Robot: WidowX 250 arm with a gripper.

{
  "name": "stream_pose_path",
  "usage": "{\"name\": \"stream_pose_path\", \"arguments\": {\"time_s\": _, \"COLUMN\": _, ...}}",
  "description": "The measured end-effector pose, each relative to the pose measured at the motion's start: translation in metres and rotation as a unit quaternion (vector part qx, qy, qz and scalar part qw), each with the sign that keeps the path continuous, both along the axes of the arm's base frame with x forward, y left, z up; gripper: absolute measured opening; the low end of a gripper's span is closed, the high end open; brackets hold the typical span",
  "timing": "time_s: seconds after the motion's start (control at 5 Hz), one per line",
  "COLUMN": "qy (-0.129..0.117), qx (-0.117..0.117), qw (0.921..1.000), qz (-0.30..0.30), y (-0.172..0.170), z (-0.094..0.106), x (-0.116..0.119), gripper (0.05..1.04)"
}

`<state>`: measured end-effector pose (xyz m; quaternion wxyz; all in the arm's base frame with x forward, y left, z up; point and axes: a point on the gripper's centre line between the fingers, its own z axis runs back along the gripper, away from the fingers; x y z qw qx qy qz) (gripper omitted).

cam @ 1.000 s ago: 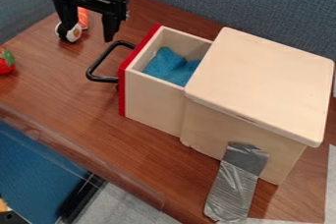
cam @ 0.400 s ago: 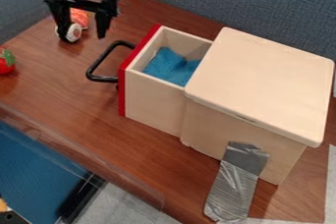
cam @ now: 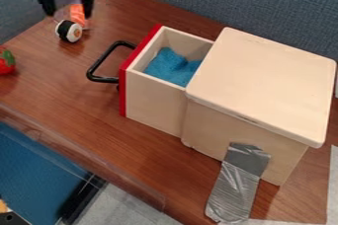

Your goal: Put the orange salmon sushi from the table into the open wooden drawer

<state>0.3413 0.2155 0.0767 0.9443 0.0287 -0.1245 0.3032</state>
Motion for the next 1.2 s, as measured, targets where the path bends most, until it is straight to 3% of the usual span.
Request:
{"name": "stream_pose_path", "arguments": {"time_s": 0.4, "qy": -0.035, "qx": 0.000, "qw": 0.9992, "qz": 0.021, "y": 0.025, "z": -0.011, "x": 0.020, "gripper": 0.999}}
{"name": "stream_pose_path", "arguments": {"time_s": 0.8, "qy": -0.072, "qx": 0.003, "qw": 0.9966, "qz": 0.040, "y": 0.031, "z": 0.004, "x": 0.039, "gripper": 0.999}}
{"name": "stream_pose_path", "arguments": {"time_s": 1.2, "qy": -0.071, "qx": 0.017, "qw": 0.9962, "qz": 0.047, "y": 0.035, "z": -0.014, "x": 0.055, "gripper": 0.999}}
